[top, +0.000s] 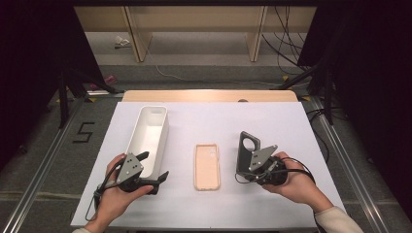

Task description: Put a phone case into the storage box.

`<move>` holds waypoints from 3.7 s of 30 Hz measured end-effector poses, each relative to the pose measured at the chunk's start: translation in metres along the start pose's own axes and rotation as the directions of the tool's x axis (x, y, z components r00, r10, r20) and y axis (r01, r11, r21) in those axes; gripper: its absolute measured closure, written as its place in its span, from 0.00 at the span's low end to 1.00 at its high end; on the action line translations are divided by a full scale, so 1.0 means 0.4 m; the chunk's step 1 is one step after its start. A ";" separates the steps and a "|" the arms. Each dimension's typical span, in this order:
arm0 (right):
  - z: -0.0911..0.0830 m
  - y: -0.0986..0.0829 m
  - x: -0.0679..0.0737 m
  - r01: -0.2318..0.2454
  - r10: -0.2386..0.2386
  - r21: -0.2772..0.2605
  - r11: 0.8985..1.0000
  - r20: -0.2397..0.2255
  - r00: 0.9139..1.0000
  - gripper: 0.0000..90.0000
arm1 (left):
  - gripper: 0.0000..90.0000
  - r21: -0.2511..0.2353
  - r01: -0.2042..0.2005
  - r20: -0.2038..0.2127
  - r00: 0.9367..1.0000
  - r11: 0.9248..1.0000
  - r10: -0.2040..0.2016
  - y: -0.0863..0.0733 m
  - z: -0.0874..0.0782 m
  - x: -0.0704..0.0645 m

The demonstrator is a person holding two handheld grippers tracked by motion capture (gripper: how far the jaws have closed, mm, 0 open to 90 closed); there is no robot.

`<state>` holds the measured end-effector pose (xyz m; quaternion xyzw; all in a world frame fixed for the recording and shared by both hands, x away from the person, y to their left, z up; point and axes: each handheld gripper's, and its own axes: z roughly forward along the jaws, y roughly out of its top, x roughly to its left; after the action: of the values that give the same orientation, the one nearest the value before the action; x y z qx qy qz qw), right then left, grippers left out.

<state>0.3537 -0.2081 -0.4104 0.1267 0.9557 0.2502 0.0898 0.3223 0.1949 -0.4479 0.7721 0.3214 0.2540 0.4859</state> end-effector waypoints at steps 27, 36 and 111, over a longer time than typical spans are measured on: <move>0.017 0.023 0.010 -0.004 0.003 -0.194 0.981 -0.005 1.000 0.99 | 0.12 -0.016 0.043 0.035 0.999 0.999 -0.042 0.054 0.014 -0.019; 0.015 0.028 0.003 -0.028 0.026 -0.256 0.966 -0.013 1.000 0.99 | 0.17 0.013 0.085 0.071 0.994 0.996 -0.086 0.118 0.065 -0.025; 0.079 0.096 0.048 0.112 -0.105 -0.167 0.979 0.052 0.993 0.92 | 0.91 0.281 0.313 0.232 0.895 0.907 -0.380 0.443 0.403 -0.127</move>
<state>0.3504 -0.1560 -0.4205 0.0716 0.9342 0.3228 0.1343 0.4464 0.0056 -0.3544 0.7824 0.4100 0.0100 0.4687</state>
